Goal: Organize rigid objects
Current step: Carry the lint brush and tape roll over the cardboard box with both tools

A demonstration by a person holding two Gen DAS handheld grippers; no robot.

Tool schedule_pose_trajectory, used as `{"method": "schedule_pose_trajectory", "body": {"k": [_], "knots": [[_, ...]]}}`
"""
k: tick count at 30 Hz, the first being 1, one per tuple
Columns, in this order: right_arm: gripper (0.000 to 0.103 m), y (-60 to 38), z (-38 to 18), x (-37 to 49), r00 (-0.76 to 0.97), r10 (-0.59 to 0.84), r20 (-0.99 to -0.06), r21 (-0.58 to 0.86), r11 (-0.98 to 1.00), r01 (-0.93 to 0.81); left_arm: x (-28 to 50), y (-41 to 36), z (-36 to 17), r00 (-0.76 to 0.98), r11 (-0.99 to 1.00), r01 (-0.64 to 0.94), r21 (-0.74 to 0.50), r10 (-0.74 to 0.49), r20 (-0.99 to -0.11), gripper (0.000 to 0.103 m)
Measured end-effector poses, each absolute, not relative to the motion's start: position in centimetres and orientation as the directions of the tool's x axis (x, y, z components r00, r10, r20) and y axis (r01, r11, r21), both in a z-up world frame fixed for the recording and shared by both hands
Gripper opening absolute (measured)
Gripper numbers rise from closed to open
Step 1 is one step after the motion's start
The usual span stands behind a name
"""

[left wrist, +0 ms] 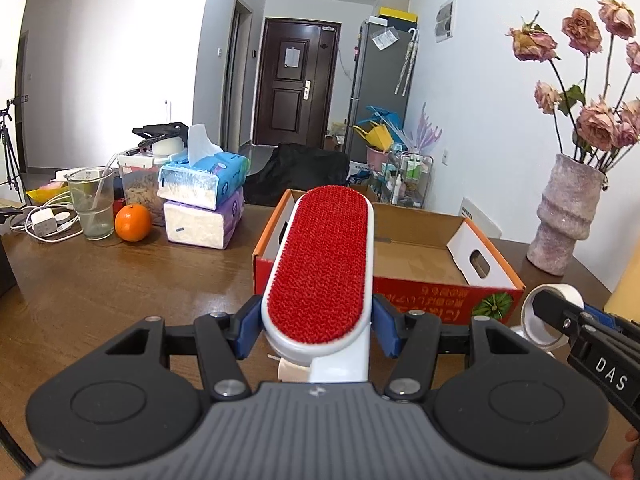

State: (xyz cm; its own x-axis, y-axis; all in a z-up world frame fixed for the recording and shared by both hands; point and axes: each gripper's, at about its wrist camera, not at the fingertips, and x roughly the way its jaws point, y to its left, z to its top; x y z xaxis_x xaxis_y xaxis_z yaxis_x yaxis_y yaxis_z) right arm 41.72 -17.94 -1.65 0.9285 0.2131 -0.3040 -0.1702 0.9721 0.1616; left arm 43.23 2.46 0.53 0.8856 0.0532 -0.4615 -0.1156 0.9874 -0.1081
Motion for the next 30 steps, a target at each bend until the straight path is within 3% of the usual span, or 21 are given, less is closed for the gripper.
{"method": "schedule_pose_trajectory", "body": {"k": [30], "knots": [[0.024, -16.6, -2.1, 50.1, 0.921, 0.196, -0.336, 0.112, 0.979, -0.168, 51.5, 3.2, 0.6, 0.888, 0.976, -0.15, -0.16, 0.062, -0.455, 0.058]]}}
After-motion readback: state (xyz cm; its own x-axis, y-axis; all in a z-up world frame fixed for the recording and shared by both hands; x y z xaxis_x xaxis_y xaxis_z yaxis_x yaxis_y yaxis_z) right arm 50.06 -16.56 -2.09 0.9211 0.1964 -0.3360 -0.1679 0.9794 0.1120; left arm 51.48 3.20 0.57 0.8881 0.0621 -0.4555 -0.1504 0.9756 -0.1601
